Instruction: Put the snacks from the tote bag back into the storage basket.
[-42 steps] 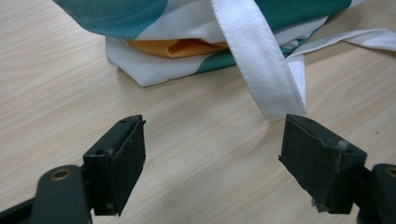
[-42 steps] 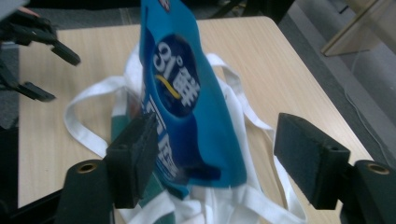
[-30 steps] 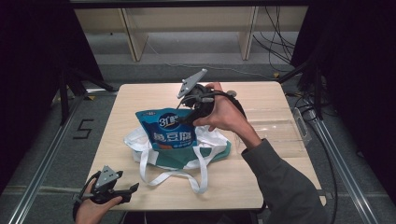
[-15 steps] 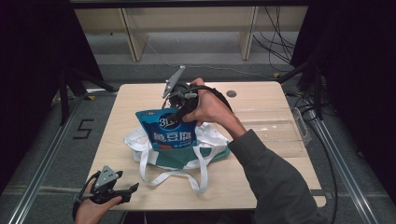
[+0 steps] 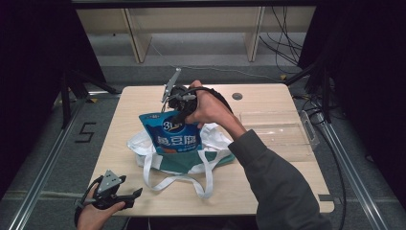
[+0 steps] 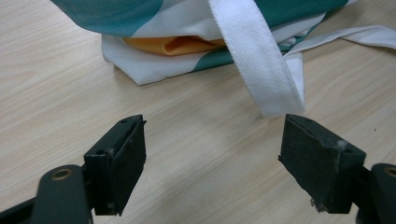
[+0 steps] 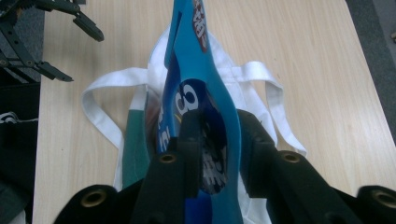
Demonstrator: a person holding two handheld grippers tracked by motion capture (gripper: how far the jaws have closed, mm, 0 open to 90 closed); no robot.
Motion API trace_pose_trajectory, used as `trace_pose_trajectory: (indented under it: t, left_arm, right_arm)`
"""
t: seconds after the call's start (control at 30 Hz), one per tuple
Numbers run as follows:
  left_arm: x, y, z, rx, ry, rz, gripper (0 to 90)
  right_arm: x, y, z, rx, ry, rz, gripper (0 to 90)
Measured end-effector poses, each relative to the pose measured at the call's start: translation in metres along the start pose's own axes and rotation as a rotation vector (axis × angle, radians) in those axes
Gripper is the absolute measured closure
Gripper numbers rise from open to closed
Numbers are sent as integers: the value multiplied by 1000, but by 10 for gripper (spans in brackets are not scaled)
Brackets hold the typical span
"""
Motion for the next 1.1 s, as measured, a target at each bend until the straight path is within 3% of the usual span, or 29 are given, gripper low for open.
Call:
trace_pose_trajectory:
  t: [0.03,0.13,0.17,0.3,0.4,0.53,0.57,0.8,0.97,1.1]
  left_arm:
    - [0,0,0,-5,0,1,217]
    - [1,1,0,2,-14,0,217]
    - [1,1,0,1,-13,0,217]
    - [0,0,-1,6,-2,2,221]
    - [0,0,-1,2,-5,-1,222]
    - [0,0,0,2,-7,-1,227]
    - [0,0,-1,4,-5,-1,231]
    - [0,0,-1,9,-14,1,235]
    - [1,0,-1,9,-17,5,235]
    - [1,0,-1,10,-16,6,235]
  right_arm:
    - [-2,-1,3,-14,28,3,772]
    - [0,-1,3,-2,14,15,799]
    - [-1,-2,5,-12,51,22,824]
    - [0,-2,3,16,35,29,880]
    - [-2,-5,5,-1,74,31,890]
    - [1,-3,3,20,53,30,900]
    - [0,-3,3,23,74,26,900]
    - [2,-2,6,41,90,11,900]
    - [2,8,11,46,91,3,900]
    - [-1,23,20,22,117,-12,900]
Point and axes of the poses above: each handheld gripper's, and its own axes: y roughly backward along the jaws, z roughly out of its top, x roughly to its left, the point moved 9 cm from there along -y, roughly forward along the jaws, and after that the axes turned 5 degrees about -z, right-handed, at the moved point
